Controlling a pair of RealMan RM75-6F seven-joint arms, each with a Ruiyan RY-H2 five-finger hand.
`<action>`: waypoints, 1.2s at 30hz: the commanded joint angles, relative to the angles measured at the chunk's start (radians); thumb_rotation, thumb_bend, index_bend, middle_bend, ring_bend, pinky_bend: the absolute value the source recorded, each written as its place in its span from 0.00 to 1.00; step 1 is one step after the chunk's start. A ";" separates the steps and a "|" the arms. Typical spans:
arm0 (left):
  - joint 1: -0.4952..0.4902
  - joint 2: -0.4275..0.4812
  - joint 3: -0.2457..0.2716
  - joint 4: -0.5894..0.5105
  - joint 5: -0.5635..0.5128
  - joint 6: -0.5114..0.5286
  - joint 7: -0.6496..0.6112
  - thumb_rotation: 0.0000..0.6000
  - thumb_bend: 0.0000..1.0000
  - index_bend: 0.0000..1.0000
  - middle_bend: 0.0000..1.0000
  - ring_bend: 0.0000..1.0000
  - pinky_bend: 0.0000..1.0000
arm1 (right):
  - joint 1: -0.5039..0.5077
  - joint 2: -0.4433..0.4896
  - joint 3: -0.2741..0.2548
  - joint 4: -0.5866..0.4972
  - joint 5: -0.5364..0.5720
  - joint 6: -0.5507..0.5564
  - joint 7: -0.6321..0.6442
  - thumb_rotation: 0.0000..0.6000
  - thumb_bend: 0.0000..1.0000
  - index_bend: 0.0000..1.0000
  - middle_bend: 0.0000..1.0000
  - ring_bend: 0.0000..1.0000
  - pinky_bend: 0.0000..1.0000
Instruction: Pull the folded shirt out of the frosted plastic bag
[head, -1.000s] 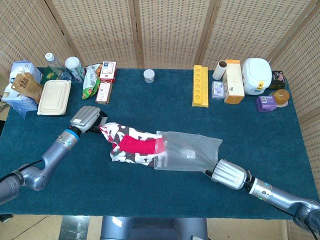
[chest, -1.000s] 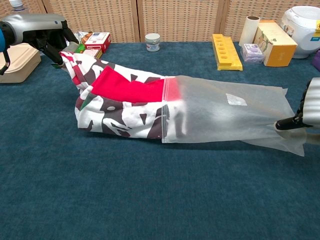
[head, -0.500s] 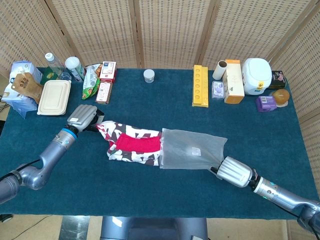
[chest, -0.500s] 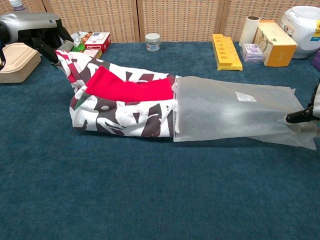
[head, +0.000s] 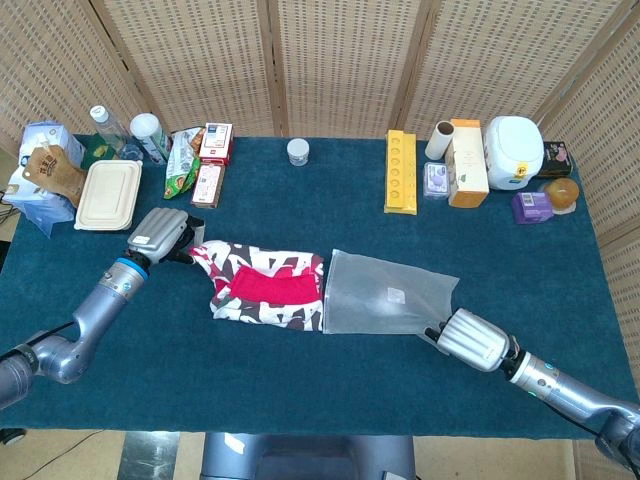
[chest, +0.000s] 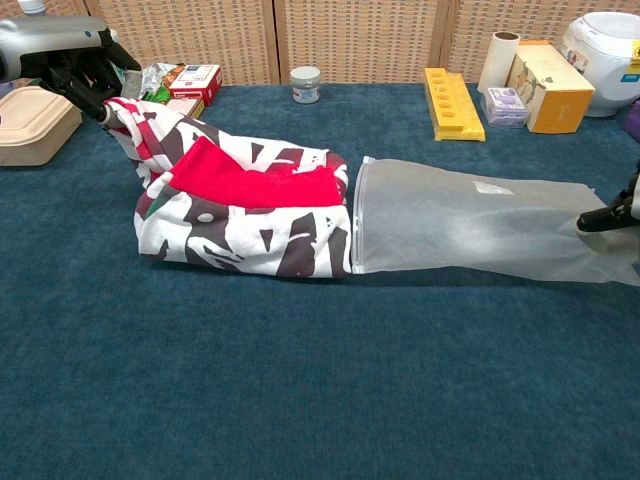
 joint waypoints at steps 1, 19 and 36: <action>0.005 0.021 0.002 -0.022 0.000 -0.011 -0.012 1.00 0.15 0.18 0.37 0.26 0.45 | -0.007 0.009 0.009 -0.017 0.015 -0.006 -0.005 1.00 0.31 0.37 0.54 0.80 0.87; 0.117 0.102 -0.006 -0.173 0.005 0.187 0.051 0.71 0.09 0.02 0.11 0.00 0.14 | -0.041 0.065 0.056 -0.112 0.061 0.059 0.060 1.00 0.02 0.14 0.26 0.34 0.39; 0.337 0.235 0.066 -0.364 0.067 0.454 0.123 0.00 0.06 0.02 0.11 0.00 0.15 | -0.128 0.218 0.084 -0.295 0.218 0.008 0.190 0.77 0.00 0.00 0.09 0.14 0.16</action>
